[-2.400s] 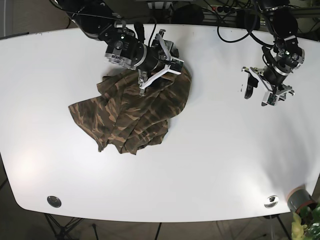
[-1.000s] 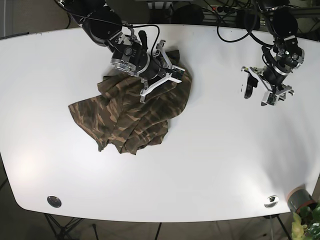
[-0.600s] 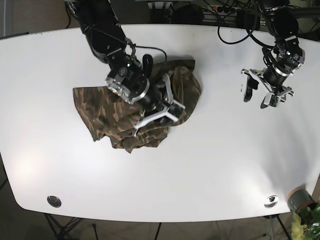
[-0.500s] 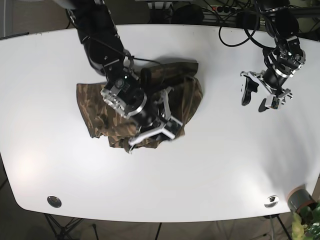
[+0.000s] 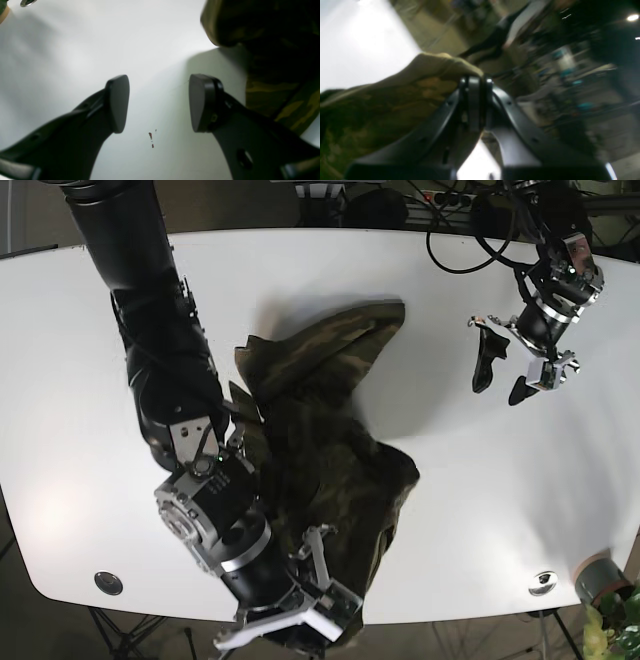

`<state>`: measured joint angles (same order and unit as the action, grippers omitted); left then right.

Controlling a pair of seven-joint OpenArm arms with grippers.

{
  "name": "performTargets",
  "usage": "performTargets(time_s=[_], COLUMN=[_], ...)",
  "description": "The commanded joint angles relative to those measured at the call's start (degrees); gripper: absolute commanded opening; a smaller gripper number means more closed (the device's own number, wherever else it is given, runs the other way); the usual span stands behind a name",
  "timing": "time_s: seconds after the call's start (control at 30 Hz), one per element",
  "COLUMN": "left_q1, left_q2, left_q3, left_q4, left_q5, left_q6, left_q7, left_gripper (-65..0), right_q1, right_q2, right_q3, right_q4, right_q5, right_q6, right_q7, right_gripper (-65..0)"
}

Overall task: Fold the T-shirt properly
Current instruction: 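Lift the shirt high with the right gripper, letting it hang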

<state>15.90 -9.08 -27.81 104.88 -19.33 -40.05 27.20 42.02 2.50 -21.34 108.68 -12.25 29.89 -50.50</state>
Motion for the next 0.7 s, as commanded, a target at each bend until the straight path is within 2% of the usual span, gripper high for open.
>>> performTargets(time_s=[0.0,0.17,0.3,0.47,0.63,0.67], left_q1=[-0.30,-0.30,-0.21,2.87,2.96,2.78], left_q2=[0.42,2.18,2.53,0.33,-1.60,-1.60], left_q3=[-0.36,-0.36,0.69,6.49,12.91,14.05], left_q4=[1.62,1.62,1.45,1.27,-0.48,-0.92], left_q5=[-0.84,-0.84,-0.76,-0.76,-0.76,-0.76], left_q6=[0.05,0.05,0.05,0.05,0.05,0.05], left_q7=[-1.49,-1.49,-1.49,-1.49,-1.49,-1.49], left_gripper=[-30.6,-30.6,-30.1,-29.9,-29.4,-27.6], right_q1=[6.55,14.46,20.35,29.32,32.78,32.78], right_q2=[-0.26,-0.26,-0.44,-0.44,-0.44,-0.44], right_q3=[0.64,1.52,3.01,3.28,3.28,3.28], right_q4=[-1.12,-4.55,-7.89,-11.76,-14.93,-15.19], right_q5=[-0.19,-0.72,-0.72,-0.54,-0.63,-0.63], right_q6=[-0.31,1.54,1.63,1.63,1.63,1.63], right_q7=[0.08,-0.18,-0.18,-3.79,-4.14,-4.22], right_gripper=[-62.9,-62.9,-62.9,-62.9,-62.9,-62.9])
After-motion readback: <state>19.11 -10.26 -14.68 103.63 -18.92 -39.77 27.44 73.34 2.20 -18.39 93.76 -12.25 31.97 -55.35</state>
